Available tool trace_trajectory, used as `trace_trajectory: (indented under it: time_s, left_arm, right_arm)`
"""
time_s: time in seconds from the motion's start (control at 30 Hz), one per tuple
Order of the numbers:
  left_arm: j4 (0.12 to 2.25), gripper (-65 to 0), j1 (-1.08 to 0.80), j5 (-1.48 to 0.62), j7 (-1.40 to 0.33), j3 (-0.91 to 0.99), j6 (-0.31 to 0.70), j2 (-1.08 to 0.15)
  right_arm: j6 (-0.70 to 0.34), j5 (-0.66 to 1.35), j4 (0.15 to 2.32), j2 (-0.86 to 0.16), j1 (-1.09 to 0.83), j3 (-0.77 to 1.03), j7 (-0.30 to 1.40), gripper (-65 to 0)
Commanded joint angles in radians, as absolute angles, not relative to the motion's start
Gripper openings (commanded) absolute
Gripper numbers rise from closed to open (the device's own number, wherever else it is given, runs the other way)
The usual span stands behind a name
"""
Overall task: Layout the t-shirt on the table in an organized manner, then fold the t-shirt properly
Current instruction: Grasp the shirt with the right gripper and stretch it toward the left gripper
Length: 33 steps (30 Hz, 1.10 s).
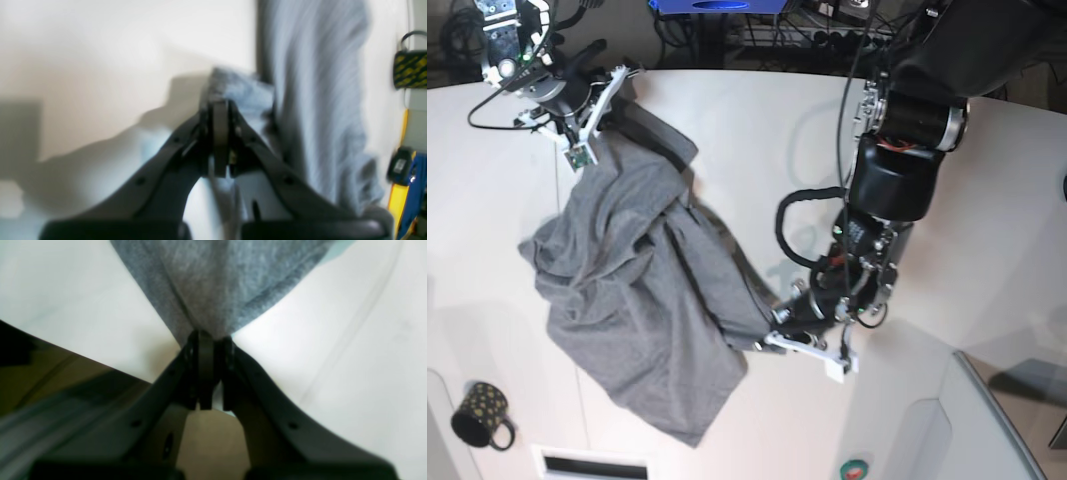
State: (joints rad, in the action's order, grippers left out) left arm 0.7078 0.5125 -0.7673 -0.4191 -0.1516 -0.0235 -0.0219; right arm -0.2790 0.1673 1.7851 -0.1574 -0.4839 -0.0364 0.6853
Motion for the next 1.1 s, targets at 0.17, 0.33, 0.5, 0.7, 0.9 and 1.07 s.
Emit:
trace_trajectory:
  time_s: [0.17,0.33,0.5,0.7,0.9,1.07]
  left_arm:
    - [1.121,-65.0,0.464,-0.78,-0.539,-0.147,-0.12,-0.153]
    - [1.411,-65.0,0.384,-0.782,-0.558,-0.145,-0.188,-0.234]
    - [1.531,-65.0,0.371,-0.782,-0.558,-0.105,-0.268,-0.248]
    - [1.537,-65.0,0.369,-0.782,-0.558,-0.028,-0.269,-0.242]
    - [1.583,-65.0,0.269,-0.776,-0.556,-0.025,-0.269,-0.288]
    - [1.643,-65.0,0.104,-0.774,-0.555,-0.025,-0.271,-0.367]
  right_arm:
    - [-0.283,0.179,1.939,-0.194,-0.42,0.068,0.803,-64.8]
    - [-0.283,0.179,2.005,-0.26,-0.331,0.094,0.911,-64.8]
    - [-0.286,0.179,2.006,-0.341,-0.174,0.012,0.98,-64.8]
    - [-0.286,0.179,2.005,-0.4,-0.033,-0.031,1.018,-64.8]
    - [-0.286,0.179,2.002,-0.394,-0.097,-0.058,1.029,-64.8]
    - [-0.286,0.179,1.969,-0.389,-0.203,-0.12,1.03,-64.8]
